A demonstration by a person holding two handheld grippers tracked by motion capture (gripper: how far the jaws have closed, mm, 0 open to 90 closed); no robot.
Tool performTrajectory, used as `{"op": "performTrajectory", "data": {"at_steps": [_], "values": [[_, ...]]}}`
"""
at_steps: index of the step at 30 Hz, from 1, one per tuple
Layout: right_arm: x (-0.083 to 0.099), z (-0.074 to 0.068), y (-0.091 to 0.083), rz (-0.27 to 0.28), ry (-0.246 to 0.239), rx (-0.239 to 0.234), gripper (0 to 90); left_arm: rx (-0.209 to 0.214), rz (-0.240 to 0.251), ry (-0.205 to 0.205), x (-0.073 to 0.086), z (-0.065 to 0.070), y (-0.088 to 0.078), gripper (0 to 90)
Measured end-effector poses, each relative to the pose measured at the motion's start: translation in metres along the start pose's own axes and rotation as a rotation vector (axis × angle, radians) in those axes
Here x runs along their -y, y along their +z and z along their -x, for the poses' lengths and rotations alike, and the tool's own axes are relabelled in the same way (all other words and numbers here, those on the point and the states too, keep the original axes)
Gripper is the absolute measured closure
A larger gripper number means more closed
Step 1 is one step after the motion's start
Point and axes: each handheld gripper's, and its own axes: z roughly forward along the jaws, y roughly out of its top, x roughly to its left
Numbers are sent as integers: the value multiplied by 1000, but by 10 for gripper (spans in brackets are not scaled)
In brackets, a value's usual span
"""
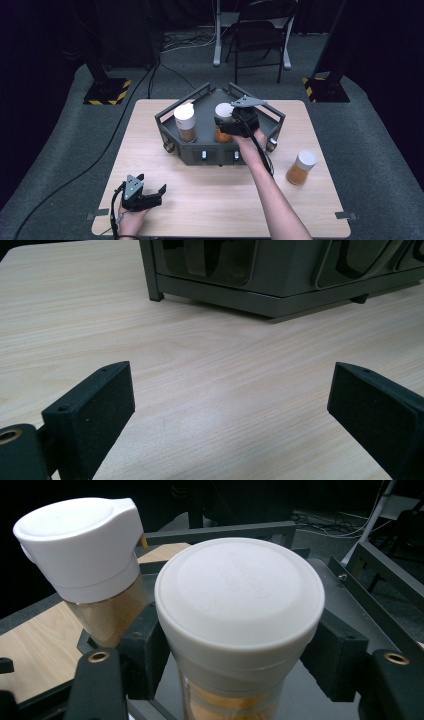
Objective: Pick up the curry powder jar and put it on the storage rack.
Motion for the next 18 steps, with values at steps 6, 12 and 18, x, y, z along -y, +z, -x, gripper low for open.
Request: {"op": "performTrajectory", "data": {"at_steps": [6, 12, 18], "values": [[0, -1, -4, 2, -14, 0, 263, 0, 1, 1, 0, 0, 0, 49], [4, 0, -9, -5, -23, -12, 189, -2, 0, 1, 0, 1, 0, 48], [18, 4, -19, 26, -35, -29, 148, -2, -1, 0, 0, 0, 0, 48]]}}
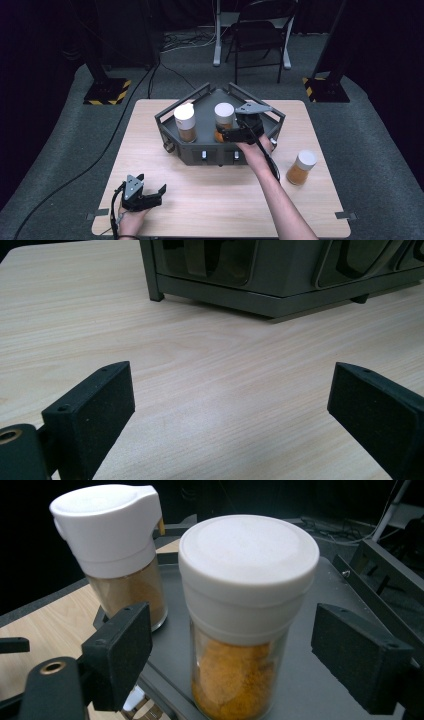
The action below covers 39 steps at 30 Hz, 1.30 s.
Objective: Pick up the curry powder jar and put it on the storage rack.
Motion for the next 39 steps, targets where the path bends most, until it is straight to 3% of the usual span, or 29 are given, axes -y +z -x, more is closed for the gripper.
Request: {"op": "performTrajectory", "data": {"at_steps": [12, 25, 31, 39], "values": [[35, 7, -17, 12, -16, -2, 115, -4, 3, 4, 1, 1, 0, 48], [70, 19, -42, 67, 4, -48, 83, -6, -1, 6, 0, 2, 0, 49], [91, 17, -49, 62, -17, -33, 74, -6, -3, 4, 0, 2, 0, 49], [119, 27, -57, 60, 29, -29, 71, -6, -4, 8, -1, 3, 0, 49]]}}
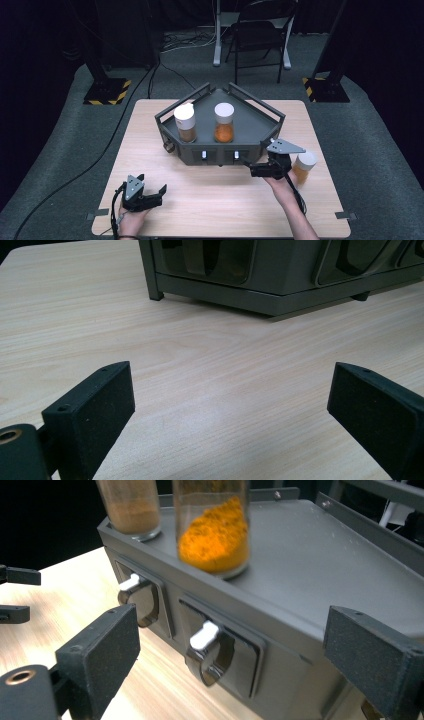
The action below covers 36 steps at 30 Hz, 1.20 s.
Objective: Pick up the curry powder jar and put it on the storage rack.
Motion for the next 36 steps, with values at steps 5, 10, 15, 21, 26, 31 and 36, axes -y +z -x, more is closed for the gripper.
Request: {"op": "performTrajectory", "data": {"at_steps": [5, 10, 15, 21, 26, 31, 36], "values": [[13, 3, -7, 0, 11, 6, 71, -1, 1, 3, 0, 0, 0, 49], [27, 6, -13, -7, 20, 13, 71, 1, -1, 0, 0, 0, 0, 49], [45, 9, -21, -4, 46, 9, 71, 0, -1, 3, 0, 0, 0, 49], [62, 8, -26, -23, 44, 26, 71, -1, 0, 5, 0, 1, 0, 48], [73, 7, -29, -36, 42, 31, 72, -2, 1, 6, 0, 1, 0, 48], [84, 6, -32, -47, 38, 35, 73, 0, -1, 5, 0, 1, 0, 48], [93, 6, -35, -54, 47, 40, 75, 0, 0, -1, 0, 0, 0, 48]]}}
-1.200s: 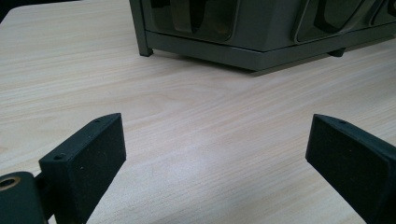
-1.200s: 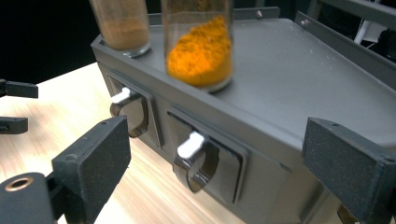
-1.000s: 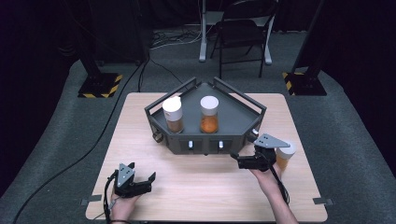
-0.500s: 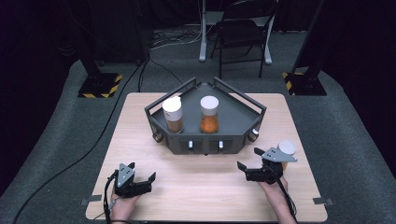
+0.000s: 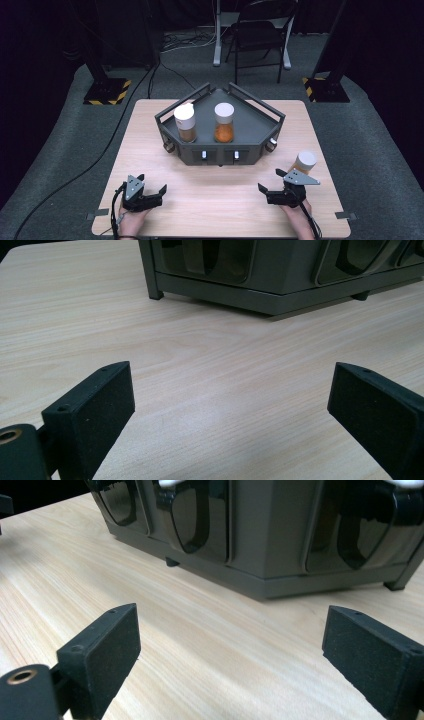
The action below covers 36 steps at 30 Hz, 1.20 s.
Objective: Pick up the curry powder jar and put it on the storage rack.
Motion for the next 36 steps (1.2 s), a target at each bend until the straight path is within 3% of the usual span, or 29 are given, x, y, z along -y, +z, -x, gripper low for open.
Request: {"op": "performTrajectory", "data": {"at_steps": [16, 27, 36], "values": [[16, 5, 0, -41, 23, 3, 80, -1, 4, 4, 1, 1, -1, 48], [18, 8, -3, -33, 58, 20, 88, -3, 3, 2, 1, 1, -1, 48], [18, 7, -3, -33, 57, 25, 92, -3, -2, 4, 0, 1, 0, 48]]}}
